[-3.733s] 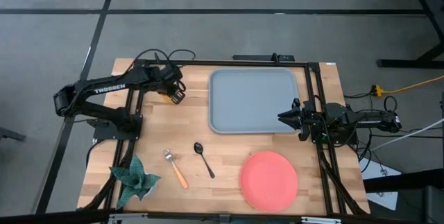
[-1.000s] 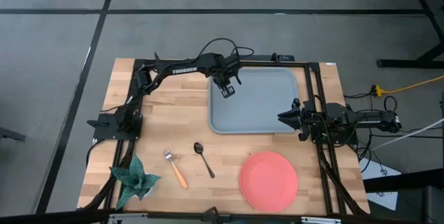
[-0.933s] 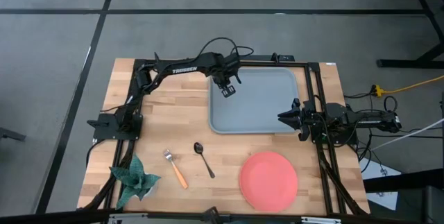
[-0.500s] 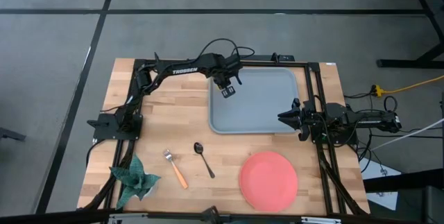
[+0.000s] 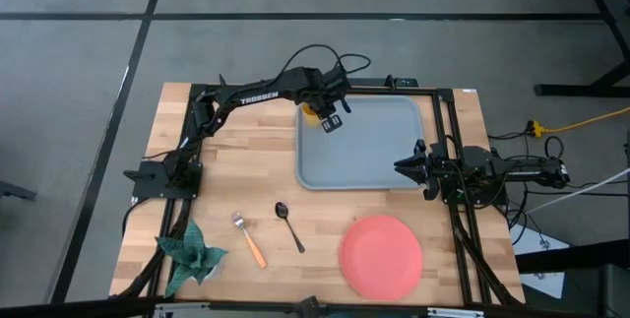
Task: Pick and place plate/cup/fork/spoon on tray
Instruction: Put the pink plate on the gray tray to the right of the yellow cup
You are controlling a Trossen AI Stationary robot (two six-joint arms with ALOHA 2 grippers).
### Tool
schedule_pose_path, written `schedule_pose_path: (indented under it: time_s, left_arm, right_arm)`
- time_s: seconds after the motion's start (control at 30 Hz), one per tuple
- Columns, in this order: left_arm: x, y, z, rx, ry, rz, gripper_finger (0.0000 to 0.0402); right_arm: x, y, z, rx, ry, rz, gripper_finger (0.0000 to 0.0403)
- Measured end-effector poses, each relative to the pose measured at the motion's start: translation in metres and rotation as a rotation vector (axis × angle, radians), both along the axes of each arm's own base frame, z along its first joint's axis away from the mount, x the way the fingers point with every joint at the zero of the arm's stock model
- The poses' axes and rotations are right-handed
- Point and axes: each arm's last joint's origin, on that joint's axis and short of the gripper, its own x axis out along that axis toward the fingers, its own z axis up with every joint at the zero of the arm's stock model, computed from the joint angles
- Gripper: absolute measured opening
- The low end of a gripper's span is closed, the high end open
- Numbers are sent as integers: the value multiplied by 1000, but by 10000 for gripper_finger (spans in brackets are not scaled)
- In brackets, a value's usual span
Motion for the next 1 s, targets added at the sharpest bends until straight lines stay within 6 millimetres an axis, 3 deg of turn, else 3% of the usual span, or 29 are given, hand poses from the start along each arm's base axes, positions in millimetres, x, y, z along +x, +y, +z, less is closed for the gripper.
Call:
schedule_pose_path:
  time_s: [0.13, 0.23, 0.37, 0.57, 0.7, 0.8, 0.9, 1.0]
  left_arm:
    - [-5, -15, 21, -49, 38, 20, 59]
    - [-12, -38, 33, -157, 100, 17, 59]
    - [-24, -79, 42, -310, 257, -9, 59]
    - [-27, -156, 59, -499, 218, -310, 59]
    - [-30, -206, 62, -398, 249, -577, 59]
    - [-36, -235, 65, -301, 272, -711, 59]
    - [-44, -252, 73, -187, 281, -805, 59]
    - [-46, -254, 75, -9, 311, -773, 59]
  right_arm:
    - [0, 0, 0, 0, 0, 0, 86]
    - [0, 0, 0, 0, 0, 0, 86]
    - [0, 0, 0, 1, 0, 0, 86]
    - [0, 0, 0, 1, 4, 0, 86]
    - [0, 0, 0, 9, 6, 7, 86]
    - [0, 3, 8, 55, -83, 109, 86]
    - [-4, 7, 25, 21, -260, 260, 86]
    - [-8, 8, 40, -49, -420, 268, 86]
